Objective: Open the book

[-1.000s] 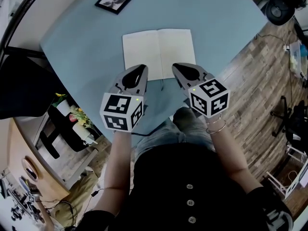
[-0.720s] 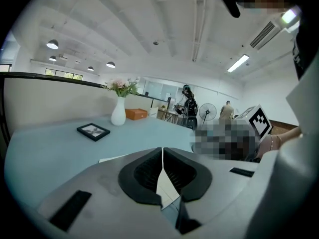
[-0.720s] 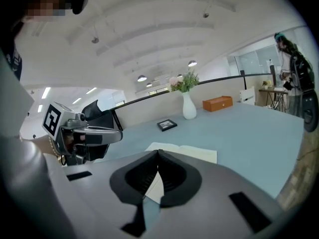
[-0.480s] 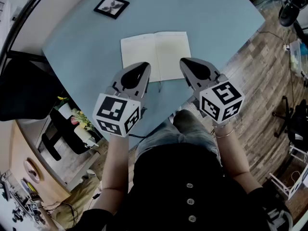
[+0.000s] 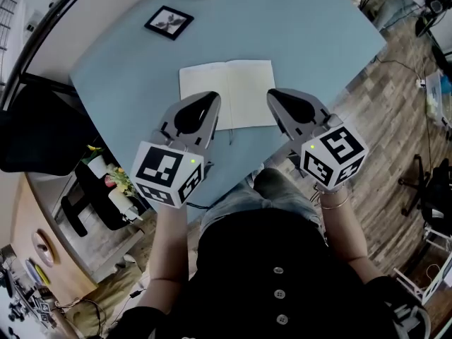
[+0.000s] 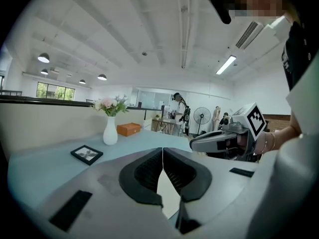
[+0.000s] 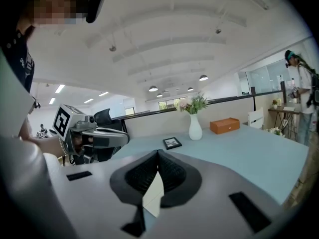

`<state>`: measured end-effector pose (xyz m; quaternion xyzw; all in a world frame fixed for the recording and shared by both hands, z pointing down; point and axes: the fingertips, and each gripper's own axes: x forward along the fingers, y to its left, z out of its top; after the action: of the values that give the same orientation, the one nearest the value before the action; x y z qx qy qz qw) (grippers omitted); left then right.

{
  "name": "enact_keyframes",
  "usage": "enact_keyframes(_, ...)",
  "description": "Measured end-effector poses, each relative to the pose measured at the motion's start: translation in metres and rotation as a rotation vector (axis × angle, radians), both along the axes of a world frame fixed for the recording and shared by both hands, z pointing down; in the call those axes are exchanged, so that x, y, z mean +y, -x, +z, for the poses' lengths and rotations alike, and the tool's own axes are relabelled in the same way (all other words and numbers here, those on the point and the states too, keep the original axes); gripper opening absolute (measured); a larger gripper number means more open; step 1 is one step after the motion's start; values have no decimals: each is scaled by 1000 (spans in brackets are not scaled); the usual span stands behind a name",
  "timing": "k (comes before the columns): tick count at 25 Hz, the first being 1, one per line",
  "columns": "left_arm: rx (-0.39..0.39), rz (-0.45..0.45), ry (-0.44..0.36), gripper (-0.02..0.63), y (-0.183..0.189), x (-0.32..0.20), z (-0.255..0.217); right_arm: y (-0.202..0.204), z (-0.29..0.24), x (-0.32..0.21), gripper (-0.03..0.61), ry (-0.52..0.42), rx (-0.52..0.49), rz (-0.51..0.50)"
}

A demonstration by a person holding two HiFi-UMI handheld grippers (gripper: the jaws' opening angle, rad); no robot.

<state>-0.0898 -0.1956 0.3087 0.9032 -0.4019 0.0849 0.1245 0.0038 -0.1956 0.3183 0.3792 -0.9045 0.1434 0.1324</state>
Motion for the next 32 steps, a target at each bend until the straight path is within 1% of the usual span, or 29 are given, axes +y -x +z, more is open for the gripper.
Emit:
enact_keyframes(6, -3, -38, -70, 12, 0, -2, -22, 1, -16, -3, 2, -39, -10, -32)
enact_keyframes(12, -11, -80, -84, 12, -1, 0, -25, 12, -24, -3, 2, -71, -34, -74)
enact_keyframes(17, -25, -76, -56, 12, -8, 3, -17, 18, -23, 1, 2, -70, -43, -106)
enact_keyframes(21, -62, -75, -39, 12, -13, 7, -9, 24, -25, 5, 2, -71, -52, -135)
enact_keyframes(27, -130, -117, -2, 12, -6, 9, 12, 29, -20, 8, 2, -69, -58, -163)
enact_keyframes(32, -111, -137, 17, 12, -3, 13, 16, 31, -13, 12, 2, -45, -61, -182)
